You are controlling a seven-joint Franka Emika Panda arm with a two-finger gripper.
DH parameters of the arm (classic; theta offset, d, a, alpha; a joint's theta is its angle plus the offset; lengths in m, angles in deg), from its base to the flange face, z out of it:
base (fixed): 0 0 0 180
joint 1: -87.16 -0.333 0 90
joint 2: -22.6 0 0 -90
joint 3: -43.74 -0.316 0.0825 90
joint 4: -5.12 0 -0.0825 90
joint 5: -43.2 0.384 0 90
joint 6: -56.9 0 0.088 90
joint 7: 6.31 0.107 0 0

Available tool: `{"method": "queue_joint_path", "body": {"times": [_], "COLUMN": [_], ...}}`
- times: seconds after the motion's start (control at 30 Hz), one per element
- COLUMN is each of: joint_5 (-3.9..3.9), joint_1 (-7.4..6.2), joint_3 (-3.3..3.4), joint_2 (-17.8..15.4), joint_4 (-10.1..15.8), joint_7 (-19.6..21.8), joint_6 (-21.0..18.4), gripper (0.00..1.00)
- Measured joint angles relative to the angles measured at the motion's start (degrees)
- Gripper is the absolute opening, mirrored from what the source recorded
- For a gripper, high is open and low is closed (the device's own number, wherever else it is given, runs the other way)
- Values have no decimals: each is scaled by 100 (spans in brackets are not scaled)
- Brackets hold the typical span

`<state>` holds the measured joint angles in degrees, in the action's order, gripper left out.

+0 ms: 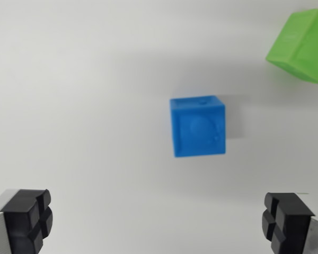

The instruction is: Stack cube

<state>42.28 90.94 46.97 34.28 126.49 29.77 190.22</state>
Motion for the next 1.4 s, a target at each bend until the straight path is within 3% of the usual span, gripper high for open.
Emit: {"method": "queue_joint_path", "body": {"times": [0.8, 1.4], "joint_5": [237, 306], "joint_1": [498, 542], "joint_3": [0, -60], "joint_2": [822, 1712], "joint_4": [316, 244], "joint_7": [-1173, -1245], "joint_6": [1074, 1889], "gripper": [100, 100]}}
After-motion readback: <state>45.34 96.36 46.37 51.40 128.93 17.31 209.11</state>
